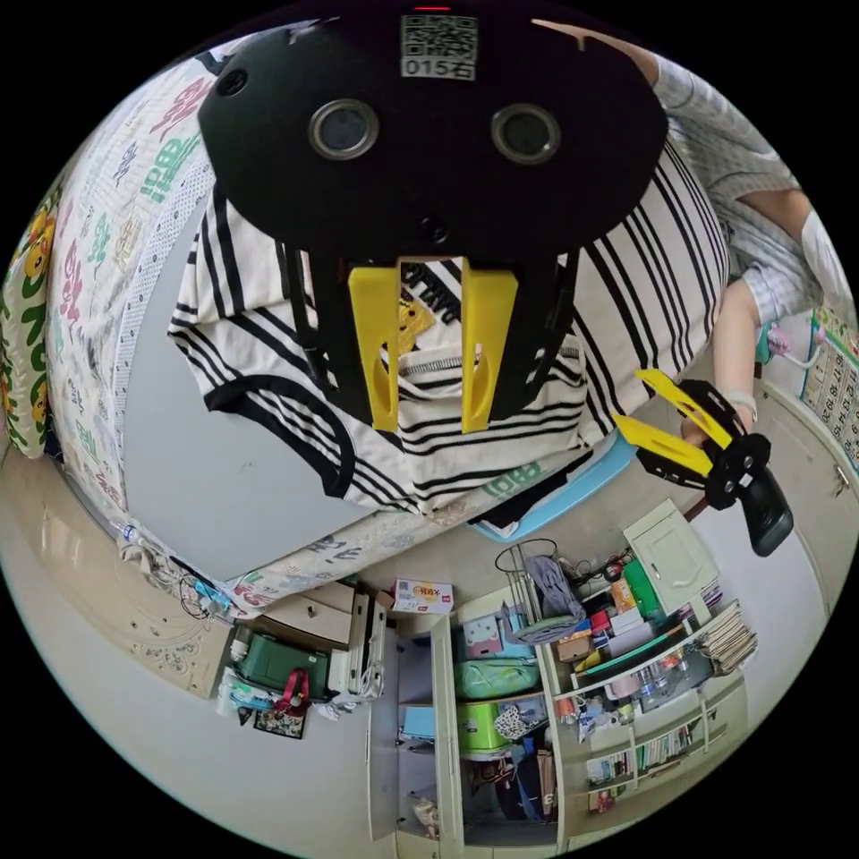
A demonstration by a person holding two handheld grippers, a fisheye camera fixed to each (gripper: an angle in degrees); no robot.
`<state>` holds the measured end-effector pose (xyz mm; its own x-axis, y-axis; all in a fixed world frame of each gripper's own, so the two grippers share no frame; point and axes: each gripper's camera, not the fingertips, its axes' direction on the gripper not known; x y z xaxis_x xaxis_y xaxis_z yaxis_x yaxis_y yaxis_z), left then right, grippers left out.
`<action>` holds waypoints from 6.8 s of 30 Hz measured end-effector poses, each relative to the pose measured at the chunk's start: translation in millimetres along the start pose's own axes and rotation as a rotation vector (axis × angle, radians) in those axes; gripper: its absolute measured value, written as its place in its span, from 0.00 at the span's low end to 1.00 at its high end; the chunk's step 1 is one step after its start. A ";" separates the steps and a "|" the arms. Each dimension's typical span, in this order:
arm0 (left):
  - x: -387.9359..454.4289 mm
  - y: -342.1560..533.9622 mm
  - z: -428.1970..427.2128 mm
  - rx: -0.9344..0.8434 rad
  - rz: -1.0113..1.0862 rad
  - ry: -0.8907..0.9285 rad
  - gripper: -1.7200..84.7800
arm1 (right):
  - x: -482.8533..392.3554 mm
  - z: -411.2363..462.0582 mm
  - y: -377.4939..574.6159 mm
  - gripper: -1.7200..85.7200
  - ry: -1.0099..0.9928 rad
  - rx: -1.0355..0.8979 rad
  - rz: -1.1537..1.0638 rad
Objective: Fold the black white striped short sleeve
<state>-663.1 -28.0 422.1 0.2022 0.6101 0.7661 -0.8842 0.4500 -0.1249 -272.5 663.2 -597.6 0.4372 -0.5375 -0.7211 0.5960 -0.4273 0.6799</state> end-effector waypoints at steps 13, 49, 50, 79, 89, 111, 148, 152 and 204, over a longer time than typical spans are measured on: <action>-37.0 -32.4 53.3 -0.171 0.047 -0.064 0.07 | 17.4 33.0 36.9 0.03 0.087 -0.062 0.008; -106.4 -47.6 47.8 -0.104 0.128 0.047 0.03 | 5.4 3.6 52.6 0.01 0.200 -0.101 0.009; -111.6 -45.9 42.3 -0.068 0.105 0.044 0.03 | 5.7 1.2 52.8 0.01 0.198 -0.100 0.010; -291.6 -96.8 98.4 0.002 -0.383 -0.184 0.16 | 173.6 -145.8 105.7 0.17 0.190 0.052 0.518; -344.8 -109.0 166.4 -0.102 -0.530 -0.125 0.18 | 196.4 -131.4 125.3 0.19 0.198 -0.065 0.502; 133.3 51.9 -150.2 0.374 0.156 -0.131 0.03 | -76.1 -432.6 399.8 0.06 0.193 0.315 0.020; 112.4 278.3 69.5 0.208 -0.642 0.055 0.18 | 124.8 -401.1 529.9 0.15 -0.162 0.194 0.720; 94.6 285.8 108.3 0.191 -0.693 0.071 0.14 | 140.5 -382.4 520.8 0.09 -0.187 0.167 0.708; -35.8 274.4 259.1 0.251 -0.639 0.155 0.10 | -406.1 57.9 399.9 0.13 0.077 0.047 -0.473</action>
<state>-1022.0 -95.4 523.7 0.7558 0.3704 0.5399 -0.6387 0.5987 0.4833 -250.7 668.5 -25.2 0.1752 -0.2211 -0.9594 0.7114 -0.6452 0.2786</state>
